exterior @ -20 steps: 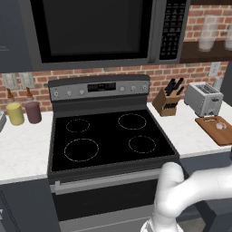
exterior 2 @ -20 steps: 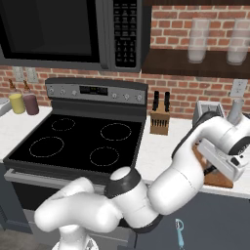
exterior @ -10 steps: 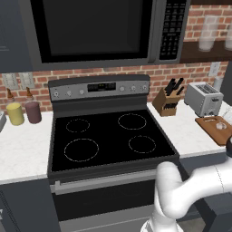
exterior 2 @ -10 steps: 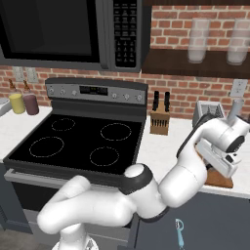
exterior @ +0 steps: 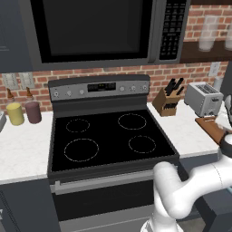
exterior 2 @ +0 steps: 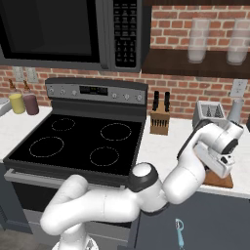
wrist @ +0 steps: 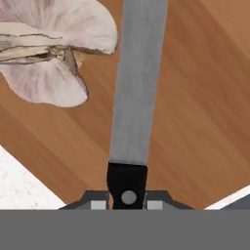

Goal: Place the appropriate cutting tool for cutting the garlic skin on the cutting board.

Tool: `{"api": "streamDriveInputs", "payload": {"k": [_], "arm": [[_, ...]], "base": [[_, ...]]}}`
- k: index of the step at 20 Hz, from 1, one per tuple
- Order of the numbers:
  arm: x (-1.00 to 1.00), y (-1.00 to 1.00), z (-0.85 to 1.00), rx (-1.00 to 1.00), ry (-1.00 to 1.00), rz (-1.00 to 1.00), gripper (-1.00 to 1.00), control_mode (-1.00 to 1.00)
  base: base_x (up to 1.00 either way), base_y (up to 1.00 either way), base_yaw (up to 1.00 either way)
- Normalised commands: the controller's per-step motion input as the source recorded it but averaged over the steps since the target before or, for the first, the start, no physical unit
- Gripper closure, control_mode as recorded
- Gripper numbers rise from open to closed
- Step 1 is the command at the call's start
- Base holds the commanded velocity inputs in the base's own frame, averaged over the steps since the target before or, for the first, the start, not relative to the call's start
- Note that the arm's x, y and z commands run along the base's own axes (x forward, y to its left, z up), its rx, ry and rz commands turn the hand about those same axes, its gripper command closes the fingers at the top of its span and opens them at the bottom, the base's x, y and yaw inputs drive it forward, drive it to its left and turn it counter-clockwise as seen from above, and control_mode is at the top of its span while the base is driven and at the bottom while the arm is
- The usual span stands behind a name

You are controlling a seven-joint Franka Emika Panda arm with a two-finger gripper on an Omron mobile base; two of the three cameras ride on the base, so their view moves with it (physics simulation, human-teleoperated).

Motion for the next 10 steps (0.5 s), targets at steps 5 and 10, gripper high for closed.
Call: {"api": "streamDriveInputs", "payload": {"k": [5,10], "arm": [[0.00,0.00,-0.45,0.00,0.00,0.00,1.00,-1.00],[-0.02,0.07,-0.41,0.00,0.00,0.00,-1.00,-1.00]], "base": [[0.00,0.00,0.00],[0.00,0.00,0.00]]}}
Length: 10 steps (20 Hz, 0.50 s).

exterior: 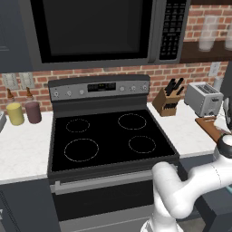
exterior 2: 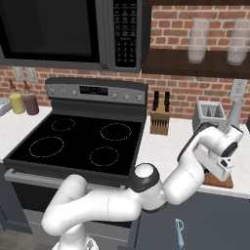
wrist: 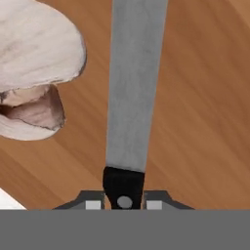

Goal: Place the appropriate cutting tool for cutting the garlic skin on the cutting board.

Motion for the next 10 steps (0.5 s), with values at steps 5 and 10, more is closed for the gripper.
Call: {"api": "streamDriveInputs", "payload": {"k": [5,10], "arm": [[-0.25,0.21,0.00,0.00,0.00,0.00,-1.00,-1.00],[-0.42,0.34,0.27,0.00,0.00,0.00,-1.00,-1.00]], "base": [[0.00,0.00,0.00],[0.00,0.00,0.00]]}}
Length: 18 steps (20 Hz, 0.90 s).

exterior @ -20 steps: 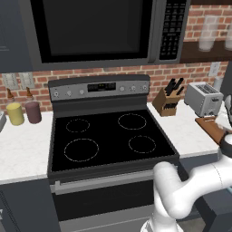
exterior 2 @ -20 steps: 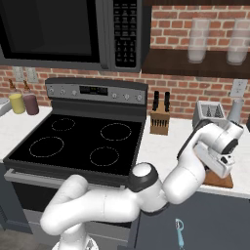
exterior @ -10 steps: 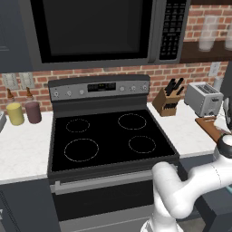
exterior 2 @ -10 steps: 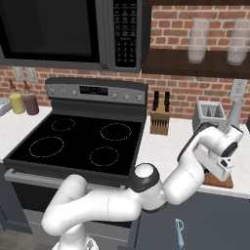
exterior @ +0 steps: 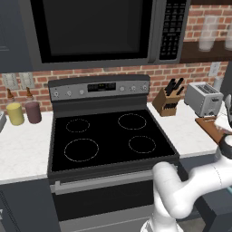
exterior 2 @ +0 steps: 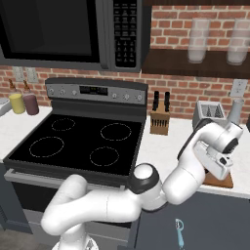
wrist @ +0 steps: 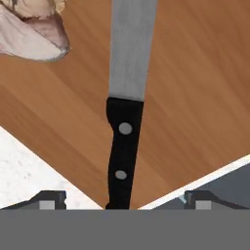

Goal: Place the appropriate cutting tool for cutting the garlic skin on the cutting board.

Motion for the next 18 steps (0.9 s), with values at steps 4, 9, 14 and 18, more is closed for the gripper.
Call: {"api": "streamDriveInputs", "payload": {"k": [4,9,14,18], "arm": [[-0.57,0.42,0.33,0.00,0.00,0.00,-1.00,-1.00],[-0.52,0.66,0.38,0.00,0.00,0.00,-1.00,-1.00],[-0.43,0.79,0.42,-0.02,0.00,0.00,-1.00,-1.00],[-0.40,0.80,0.29,-0.01,0.00,0.00,-1.00,-1.00]], "base": [[0.00,0.00,0.00],[0.00,0.00,0.00],[0.00,0.00,0.00],[0.00,0.00,0.00]]}}
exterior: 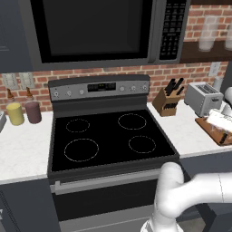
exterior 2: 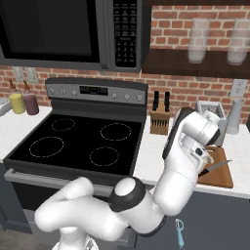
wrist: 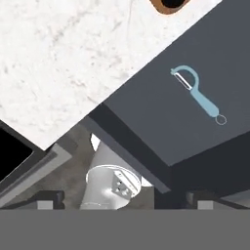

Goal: Place the appropriate cutting tool for cutting the garlic skin on the cutting board.

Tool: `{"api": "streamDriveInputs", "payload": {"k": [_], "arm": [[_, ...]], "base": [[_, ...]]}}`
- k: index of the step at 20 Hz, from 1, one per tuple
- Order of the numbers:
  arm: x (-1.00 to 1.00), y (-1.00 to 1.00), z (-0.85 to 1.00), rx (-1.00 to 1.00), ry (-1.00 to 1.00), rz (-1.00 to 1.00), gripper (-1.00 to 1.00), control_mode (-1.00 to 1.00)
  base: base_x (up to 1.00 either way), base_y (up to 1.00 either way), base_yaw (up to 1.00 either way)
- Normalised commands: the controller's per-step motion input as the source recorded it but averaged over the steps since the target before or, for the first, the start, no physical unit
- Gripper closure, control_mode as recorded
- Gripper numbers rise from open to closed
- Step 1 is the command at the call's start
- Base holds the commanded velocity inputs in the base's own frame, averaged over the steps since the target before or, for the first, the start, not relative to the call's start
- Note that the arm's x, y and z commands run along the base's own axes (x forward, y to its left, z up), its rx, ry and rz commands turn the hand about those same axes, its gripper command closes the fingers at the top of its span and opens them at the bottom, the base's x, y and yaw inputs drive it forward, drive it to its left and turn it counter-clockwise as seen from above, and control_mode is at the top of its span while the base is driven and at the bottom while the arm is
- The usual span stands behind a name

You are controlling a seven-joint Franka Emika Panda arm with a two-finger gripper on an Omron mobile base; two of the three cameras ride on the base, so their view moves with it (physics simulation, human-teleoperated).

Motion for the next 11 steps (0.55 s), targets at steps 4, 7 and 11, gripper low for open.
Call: {"api": "streamDriveInputs", "payload": {"k": [4,7,11], "arm": [[-0.38,0.72,0.19,0.00,-0.05,0.00,-1.00,-1.00],[-0.39,0.74,0.24,0.00,-0.05,0.00,-1.00,-1.00],[-0.46,0.69,0.27,-0.02,-0.07,0.00,-1.00,-1.00]], "base": [[0.00,0.00,0.00],[0.00,0.00,0.00],[0.00,0.00,0.00]]}}
